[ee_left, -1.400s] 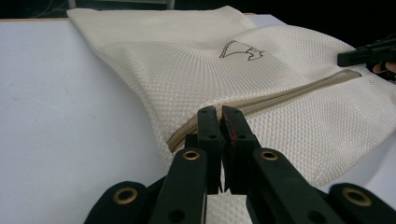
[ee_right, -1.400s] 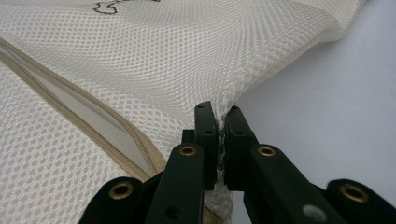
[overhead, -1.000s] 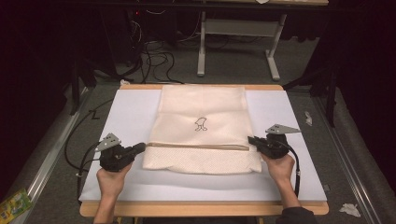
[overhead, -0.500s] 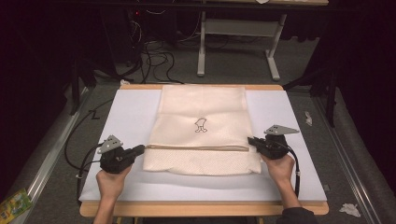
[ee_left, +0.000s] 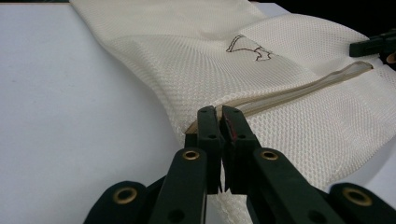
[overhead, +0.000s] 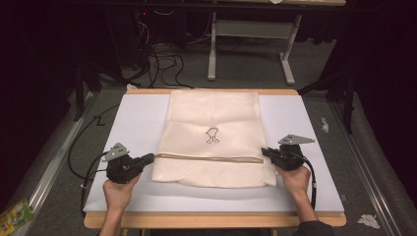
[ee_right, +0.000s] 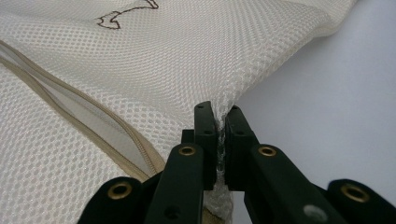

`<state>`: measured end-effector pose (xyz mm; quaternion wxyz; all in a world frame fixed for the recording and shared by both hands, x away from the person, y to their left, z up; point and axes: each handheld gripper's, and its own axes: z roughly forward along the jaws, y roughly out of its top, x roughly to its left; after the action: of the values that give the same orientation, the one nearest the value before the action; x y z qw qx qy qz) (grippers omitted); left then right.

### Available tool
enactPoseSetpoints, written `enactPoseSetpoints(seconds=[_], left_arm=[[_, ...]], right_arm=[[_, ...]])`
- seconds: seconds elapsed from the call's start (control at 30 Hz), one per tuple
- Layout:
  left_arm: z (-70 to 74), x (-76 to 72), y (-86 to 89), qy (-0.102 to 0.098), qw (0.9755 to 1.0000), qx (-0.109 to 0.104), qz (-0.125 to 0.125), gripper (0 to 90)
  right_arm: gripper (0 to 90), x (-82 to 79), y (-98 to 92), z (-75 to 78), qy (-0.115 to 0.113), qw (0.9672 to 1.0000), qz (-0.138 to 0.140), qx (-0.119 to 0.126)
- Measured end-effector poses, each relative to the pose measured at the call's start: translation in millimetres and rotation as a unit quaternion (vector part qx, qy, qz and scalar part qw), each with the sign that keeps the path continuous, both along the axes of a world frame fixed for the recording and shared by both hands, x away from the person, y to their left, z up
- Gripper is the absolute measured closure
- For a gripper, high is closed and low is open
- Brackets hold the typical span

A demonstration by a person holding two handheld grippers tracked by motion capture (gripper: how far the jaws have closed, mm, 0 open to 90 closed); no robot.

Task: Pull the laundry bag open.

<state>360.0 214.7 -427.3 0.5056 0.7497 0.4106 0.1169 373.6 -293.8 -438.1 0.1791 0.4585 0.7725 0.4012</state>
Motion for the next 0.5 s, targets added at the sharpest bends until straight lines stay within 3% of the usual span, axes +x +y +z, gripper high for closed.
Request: enactPoseSetpoints(seconds=[0.5], left_arm=[[0.8, -2.1, -1.7, 0.001, 1.0000, 0.009, -0.003, 86.9]], right_arm=[[86.1, -2.3, 0.4, -7.7, 0.016, 0.9998, 0.005, -0.007]])
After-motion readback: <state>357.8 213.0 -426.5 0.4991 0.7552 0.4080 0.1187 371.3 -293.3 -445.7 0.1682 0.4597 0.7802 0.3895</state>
